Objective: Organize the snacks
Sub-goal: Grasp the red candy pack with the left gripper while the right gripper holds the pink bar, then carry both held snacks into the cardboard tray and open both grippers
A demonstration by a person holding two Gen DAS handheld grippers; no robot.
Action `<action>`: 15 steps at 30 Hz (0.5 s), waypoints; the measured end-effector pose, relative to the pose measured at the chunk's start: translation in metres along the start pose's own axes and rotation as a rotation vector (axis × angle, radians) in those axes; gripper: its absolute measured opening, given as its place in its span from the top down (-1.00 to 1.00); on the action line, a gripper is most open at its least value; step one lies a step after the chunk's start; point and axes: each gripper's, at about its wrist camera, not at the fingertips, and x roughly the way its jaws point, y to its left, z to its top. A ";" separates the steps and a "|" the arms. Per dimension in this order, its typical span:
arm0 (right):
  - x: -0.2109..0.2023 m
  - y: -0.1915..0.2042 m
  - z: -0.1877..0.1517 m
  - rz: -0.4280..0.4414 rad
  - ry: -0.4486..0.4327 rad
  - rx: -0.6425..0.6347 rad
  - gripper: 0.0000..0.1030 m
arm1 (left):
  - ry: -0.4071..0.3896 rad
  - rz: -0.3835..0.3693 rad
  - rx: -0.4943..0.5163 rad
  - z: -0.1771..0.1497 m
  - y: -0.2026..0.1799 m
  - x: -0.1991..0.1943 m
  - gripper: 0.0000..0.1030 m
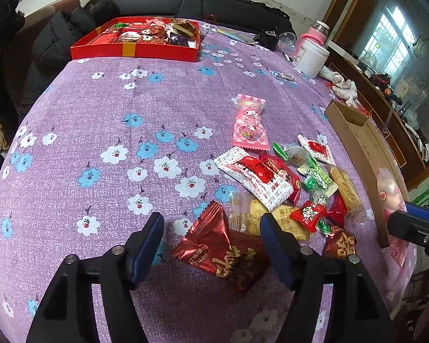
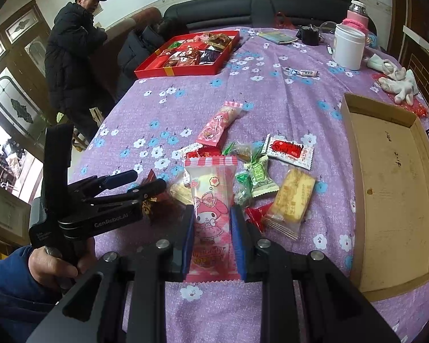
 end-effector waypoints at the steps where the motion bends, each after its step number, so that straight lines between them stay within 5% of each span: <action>1: 0.000 0.000 0.000 -0.001 -0.001 0.002 0.55 | 0.004 -0.001 0.001 0.000 -0.001 0.001 -0.42; 4: -0.002 -0.001 -0.001 -0.002 -0.004 0.006 0.55 | 0.013 0.024 0.001 0.000 0.001 0.005 -0.42; 7: -0.003 -0.002 -0.003 -0.003 -0.005 0.010 0.54 | 0.048 0.049 0.009 -0.002 0.003 0.012 0.21; 11: -0.005 -0.004 -0.005 -0.004 -0.008 0.018 0.54 | 0.040 0.049 -0.005 -0.007 0.006 0.006 0.26; 15: -0.006 -0.005 -0.007 0.000 -0.008 0.023 0.54 | 0.032 0.026 -0.049 -0.012 0.015 -0.004 -0.60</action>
